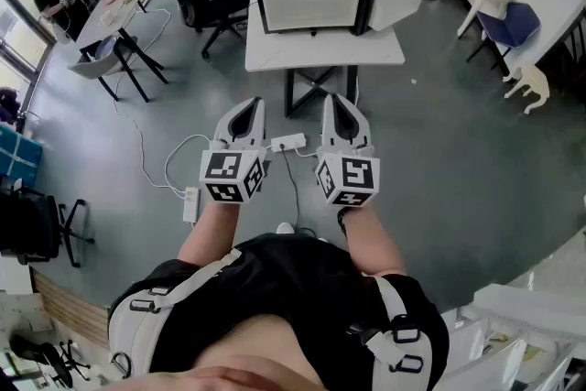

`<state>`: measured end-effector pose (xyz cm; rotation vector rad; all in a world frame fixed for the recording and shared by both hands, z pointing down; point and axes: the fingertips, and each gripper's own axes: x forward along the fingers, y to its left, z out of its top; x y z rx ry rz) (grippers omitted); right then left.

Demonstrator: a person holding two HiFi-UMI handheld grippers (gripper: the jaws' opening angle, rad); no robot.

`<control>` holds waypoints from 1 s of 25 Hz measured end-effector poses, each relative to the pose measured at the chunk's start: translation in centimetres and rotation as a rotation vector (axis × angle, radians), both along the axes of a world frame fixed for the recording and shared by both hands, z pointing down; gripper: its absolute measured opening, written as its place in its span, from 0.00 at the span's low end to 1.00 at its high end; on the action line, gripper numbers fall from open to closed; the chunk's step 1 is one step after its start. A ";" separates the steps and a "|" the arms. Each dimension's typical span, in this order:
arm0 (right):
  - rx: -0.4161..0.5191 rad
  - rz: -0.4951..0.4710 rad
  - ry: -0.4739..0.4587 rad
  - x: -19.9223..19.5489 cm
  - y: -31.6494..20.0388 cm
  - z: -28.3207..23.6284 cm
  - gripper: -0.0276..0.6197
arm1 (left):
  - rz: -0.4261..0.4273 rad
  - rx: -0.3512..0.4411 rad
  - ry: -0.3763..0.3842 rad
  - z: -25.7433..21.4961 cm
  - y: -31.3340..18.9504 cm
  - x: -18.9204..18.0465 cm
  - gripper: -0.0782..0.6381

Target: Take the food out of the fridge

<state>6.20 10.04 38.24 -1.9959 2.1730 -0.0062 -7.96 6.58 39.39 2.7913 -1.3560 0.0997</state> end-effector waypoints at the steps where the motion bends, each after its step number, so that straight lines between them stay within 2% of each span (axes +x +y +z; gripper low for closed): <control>1: 0.001 0.000 0.001 -0.1 0.0 0.0 0.05 | -0.001 0.008 -0.008 -0.1 0.0 0.0 0.11; 12: -0.012 -0.018 0.026 -1.3 -0.5 0.3 0.05 | 0.023 0.004 -0.001 -0.2 -0.7 0.0 0.11; 25: -0.004 0.028 0.018 -4.8 -3.7 0.5 0.05 | 0.064 0.018 -0.001 0.0 -4.2 -2.9 0.11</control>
